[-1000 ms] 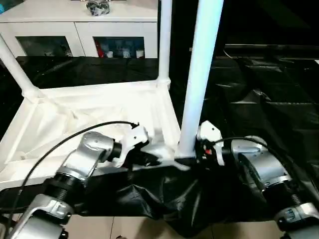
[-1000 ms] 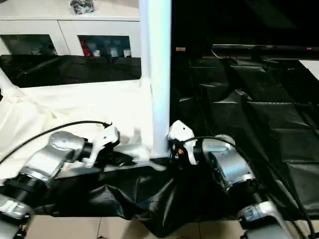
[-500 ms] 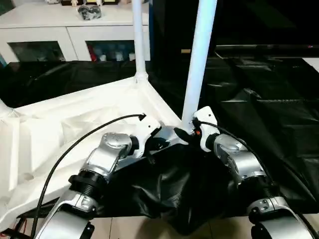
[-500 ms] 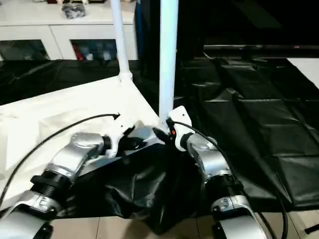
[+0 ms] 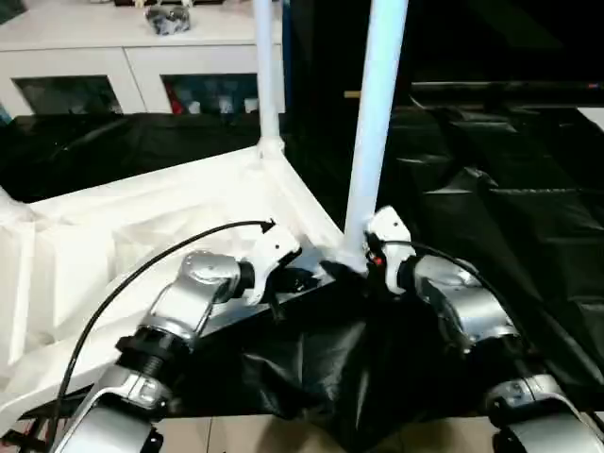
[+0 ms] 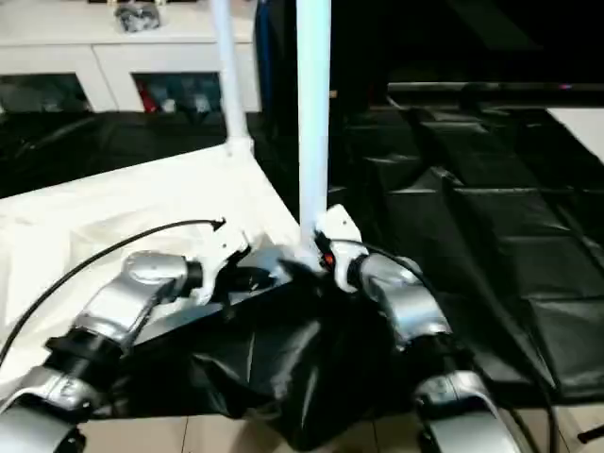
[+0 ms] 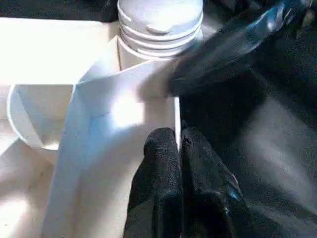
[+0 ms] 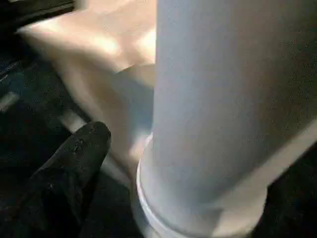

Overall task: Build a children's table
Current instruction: Rotate leg to tighten

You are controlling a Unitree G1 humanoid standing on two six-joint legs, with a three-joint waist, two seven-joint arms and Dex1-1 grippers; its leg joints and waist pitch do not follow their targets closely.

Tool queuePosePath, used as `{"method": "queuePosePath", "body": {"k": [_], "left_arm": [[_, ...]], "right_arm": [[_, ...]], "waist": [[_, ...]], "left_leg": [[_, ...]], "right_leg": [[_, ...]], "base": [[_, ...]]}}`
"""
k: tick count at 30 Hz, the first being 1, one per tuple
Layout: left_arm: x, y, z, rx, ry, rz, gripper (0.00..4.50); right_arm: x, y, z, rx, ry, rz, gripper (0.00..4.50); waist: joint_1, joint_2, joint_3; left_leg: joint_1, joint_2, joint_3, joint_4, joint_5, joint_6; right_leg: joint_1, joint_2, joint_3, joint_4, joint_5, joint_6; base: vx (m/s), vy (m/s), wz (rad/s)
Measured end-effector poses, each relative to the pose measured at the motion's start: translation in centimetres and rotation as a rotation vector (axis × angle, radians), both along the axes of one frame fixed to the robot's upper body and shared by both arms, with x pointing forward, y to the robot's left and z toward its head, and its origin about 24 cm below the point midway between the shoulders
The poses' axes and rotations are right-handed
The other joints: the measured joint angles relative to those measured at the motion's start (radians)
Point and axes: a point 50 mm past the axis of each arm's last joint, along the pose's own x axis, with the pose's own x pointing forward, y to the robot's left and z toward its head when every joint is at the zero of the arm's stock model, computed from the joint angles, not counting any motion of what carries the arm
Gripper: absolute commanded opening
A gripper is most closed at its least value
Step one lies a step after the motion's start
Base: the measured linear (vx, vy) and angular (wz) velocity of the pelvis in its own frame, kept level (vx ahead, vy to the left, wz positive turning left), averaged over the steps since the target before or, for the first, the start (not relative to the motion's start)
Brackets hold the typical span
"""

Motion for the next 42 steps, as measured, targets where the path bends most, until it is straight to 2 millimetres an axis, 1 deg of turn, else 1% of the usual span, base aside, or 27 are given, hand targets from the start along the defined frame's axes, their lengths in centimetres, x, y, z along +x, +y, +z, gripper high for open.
{"method": "queuePosePath", "body": {"k": [3, 8, 10, 14, 15, 18, 20, 23, 25, 28, 30, 34, 36, 39, 41, 42], "left_arm": [[-0.6, 0.8, 0.0, 0.004, 0.03, -0.064, 0.0], [-0.8, 1.4, 0.1, 0.019, 0.047, -0.11, 0.0], [-0.9, 1.5, 0.2, 0.019, 0.054, -0.127, 0.0], [-1.1, 2.0, 0.3, 0.024, 0.067, -0.155, 0.0], [-1.2, 2.0, 0.3, 0.023, 0.068, -0.158, 0.0], [-1.2, 2.0, 0.3, 0.021, 0.069, -0.16, 0.0], [-1.2, 2.0, 0.4, 0.02, 0.069, -0.161, 0.0], [-1.2, 2.0, 0.3, 0.02, 0.072, -0.166, 0.0], [-1.2, 2.0, 0.3, 0.019, 0.072, -0.166, 0.0], [-1.2, 1.9, 0.3, 0.017, 0.07, -0.159, 0.0], [-1.0, 1.7, 0.2, 0.015, 0.06, -0.125, 0.0], [0.0, 1.0, -0.1, 0.011, 0.015, 0.01, 0.0], [0.4, 0.4, -0.2, 0.01, 0.001, 0.054, 0.0], [1.3, -1.0, -0.3, 0.007, -0.017, 0.175, 0.0], [1.6, -1.7, -0.3, 0.007, -0.03, 0.229, 0.0], [1.7, -2.0, -0.4, 0.002, -0.031, 0.257, 0.0]], "right_arm": [[-0.8, -0.7, 0.4, -0.019, 0.032, 0.118, 4.4], [-1.4, -1.0, 0.5, -0.034, 0.058, 0.2, 4.4], [-1.5, -0.8, 0.5, -0.032, 0.065, 0.227, 4.15], [-1.7, -0.7, 0.6, -0.024, 0.074, 0.252, 3.97], [-1.8, -0.6, 0.6, -0.021, 0.075, 0.254, 3.71], [-1.8, -0.5, 0.6, -0.01, 0.079, 0.255, 3.59], [-1.8, -0.5, 0.6, -0.009, 0.079, 0.254, 3.29], [-1.8, -0.5, 0.5, -0.009, 0.082, 0.251, 3.11], [-1.8, -0.4, 0.5, -0.006, 0.086, 0.249, 2.89], [-1.8, -0.4, 0.4, 0.002, 0.092, 0.233, 2.78], [-1.6, -0.3, 0.2, 0.009, 0.087, 0.178, 2.75], [-0.3, 0.2, -0.4, 0.044, 0.045, -0.047, 2.73], [0.2, 0.3, -0.6, 0.056, 0.039, -0.129, 2.73], [1.5, 1.0, -0.8, 0.055, 0.019, -0.32, 2.73], [2.1, 1.5, -0.9, 0.055, 0.008, -0.417, 2.73], [2.3, 1.8, -1.0, 0.053, 0.001, -0.458, 2.73]], "waist": [[0.009, -0.001, 0.0], [0.018, -0.002, 0.001], [0.019, -0.003, 0.002], [0.021, -0.003, 0.002], [0.022, -0.003, 0.002], [0.021, -0.003, 0.002], [0.022, -0.003, 0.002], [0.024, -0.002, 0.002], [0.024, -0.002, 0.002], [0.024, -0.002, 0.002], [0.023, -0.003, 0.002], [0.014, -0.003, 0.001], [0.009, -0.003, 0.001], [-0.005, -0.001, 0.0], [-0.008, 0.0, 0.0], [-0.009, 0.002, -0.001]], "left_leg": [[0.001, 0.0, 0.0, 0.001, 0.0, 0.0], [0.003, 0.0, 0.0, 0.004, 0.0, 0.0], [0.003, 0.0, 0.0, 0.004, 0.0, 0.0], [0.003, 0.0, 0.0, 0.004, 0.0, 0.0], [0.003, 0.0, 0.0, 0.004, 0.0, 0.0], [0.002, 0.0, 0.0, 0.004, 0.0, 0.0], [0.002, 0.0, 0.0, 0.004, 0.0, 0.0], [0.002, 0.0, 0.0, 0.004, 0.0, 0.0], [0.002, 0.0, 0.0, 0.004, 0.0, 0.0], [0.002, 0.0, 0.0, 0.004, 0.0, 0.0], [0.003, 0.0, 0.0, 0.004, 0.0, 0.0], [0.003, 0.0, 0.0, 0.005, 0.0, -0.001], [0.003, 0.0, 0.0, 0.005, 0.0, -0.001], [0.003, -0.001, -0.001, 0.005, 0.0, -0.001], [0.003, -0.001, -0.001, 0.005, 0.0, -0.001], [0.003, -0.001, -0.001, 0.005, 0.0, -0.001]], "right_leg": [[0.0, 0.0, 0.0, 0.001, 0.0, 0.0], [0.001, 0.0, 0.002, 0.001, 0.001, -0.001], [0.001, 0.0, 0.002, 0.001, 0.001, -0.001], [0.001, 0.0, 0.002, 0.002, 0.001, -0.001], [0.001, 0.0, 0.002, 0.002, 0.001, -0.001], [0.001, 0.0, 0.002, 0.001, 0.001, -0.001], [0.001, 0.0, 0.002, 0.002, 0.001, -0.001], [0.001, 0.0, 0.002, 0.002, 0.001, -0.001], [0.001, 0.0, 0.002, 0.002, 0.001, -0.001], [0.001, 0.0, 0.002, 0.002, 0.001, -0.001], [0.002, 0.0, 0.002, 0.002, 0.002, -0.002], [0.003, 0.0, 0.003, 0.002, 0.002, -0.002], [0.004, 0.0, 0.004, 0.002, 0.002, -0.001], [0.004, 0.0, 0.004, 0.001, 0.0, 0.001], [0.004, 0.0, 0.004, 0.001, 0.0, 0.001], [0.004, 0.0, 0.004, 0.001, 0.0, 0.001]], "base": [[0.0, 0.0, 0.0], [0.0, 0.0, 0.0], [0.0, 0.0, 0.0], [0.0, 0.0, 0.0], [0.0, 0.0, 0.0], [0.0, 0.0, 0.0], [0.0, 0.0, 0.0], [0.0, 0.0, 0.0], [0.0, 0.0, 0.0], [0.0, 0.0, 0.0], [0.0, 0.0, 0.0], [0.0, 0.0, 0.0], [0.0, 0.0, 0.0], [0.0, 0.0, 0.0], [0.0, 0.0, 0.0], [0.0, 0.0, 0.0]]}}
